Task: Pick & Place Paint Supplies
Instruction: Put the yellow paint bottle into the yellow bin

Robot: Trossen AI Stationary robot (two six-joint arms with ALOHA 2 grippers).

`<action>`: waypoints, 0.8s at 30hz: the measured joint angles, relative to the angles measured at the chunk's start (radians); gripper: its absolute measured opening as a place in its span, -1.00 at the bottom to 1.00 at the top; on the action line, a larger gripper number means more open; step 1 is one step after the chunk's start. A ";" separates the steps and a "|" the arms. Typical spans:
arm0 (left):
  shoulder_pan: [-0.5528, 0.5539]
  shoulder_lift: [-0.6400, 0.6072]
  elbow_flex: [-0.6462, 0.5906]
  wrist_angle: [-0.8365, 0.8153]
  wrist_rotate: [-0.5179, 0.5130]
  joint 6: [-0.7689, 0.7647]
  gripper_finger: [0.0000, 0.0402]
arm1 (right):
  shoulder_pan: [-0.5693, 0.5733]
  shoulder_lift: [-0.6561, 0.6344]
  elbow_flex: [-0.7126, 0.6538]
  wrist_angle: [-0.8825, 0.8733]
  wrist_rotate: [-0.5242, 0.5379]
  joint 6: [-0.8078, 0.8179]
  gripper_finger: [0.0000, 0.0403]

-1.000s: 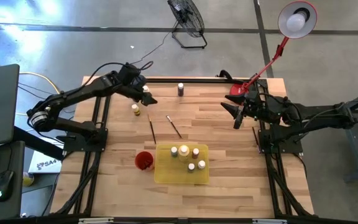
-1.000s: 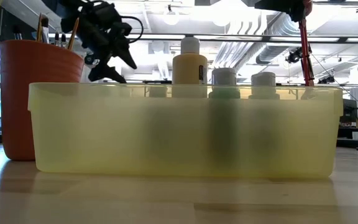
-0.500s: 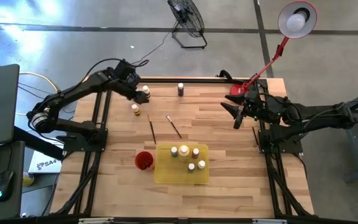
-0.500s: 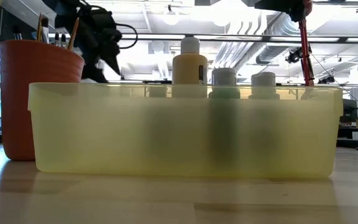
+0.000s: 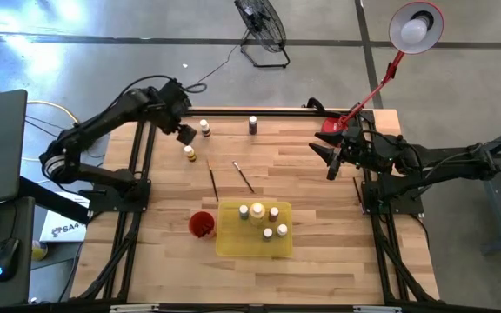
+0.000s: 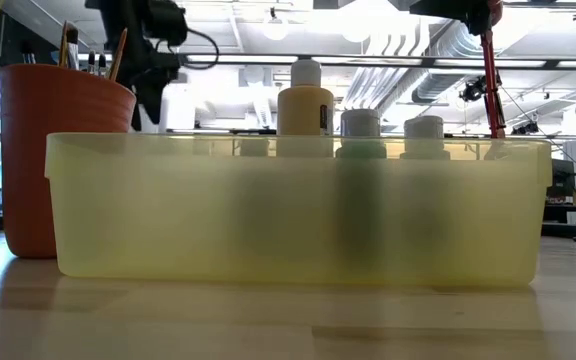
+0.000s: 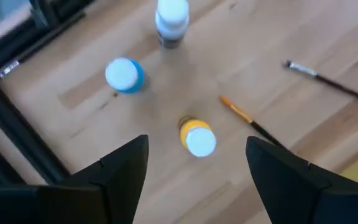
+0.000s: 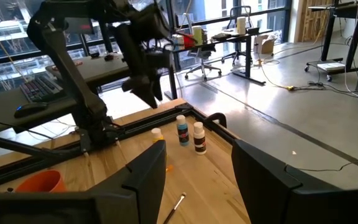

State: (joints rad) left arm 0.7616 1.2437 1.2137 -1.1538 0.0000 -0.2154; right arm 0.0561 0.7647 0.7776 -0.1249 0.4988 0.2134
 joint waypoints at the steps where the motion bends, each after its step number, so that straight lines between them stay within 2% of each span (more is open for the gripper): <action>1: -0.003 0.009 -0.009 0.000 0.016 -0.002 0.33 | 0.000 0.000 0.000 0.000 0.000 0.000 -0.14; 7: -0.026 0.063 -0.035 0.001 0.066 -0.024 0.33 | 0.000 0.000 0.000 -0.001 0.000 0.000 -0.14; 24: -0.042 0.164 -0.086 0.040 0.060 -0.044 0.33 | 0.000 0.000 0.000 -0.046 0.000 0.050 -0.14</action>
State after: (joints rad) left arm 0.7193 1.4082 1.1275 -1.1133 0.0601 -0.2590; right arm 0.0563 0.7647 0.7773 -0.1711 0.4984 0.2632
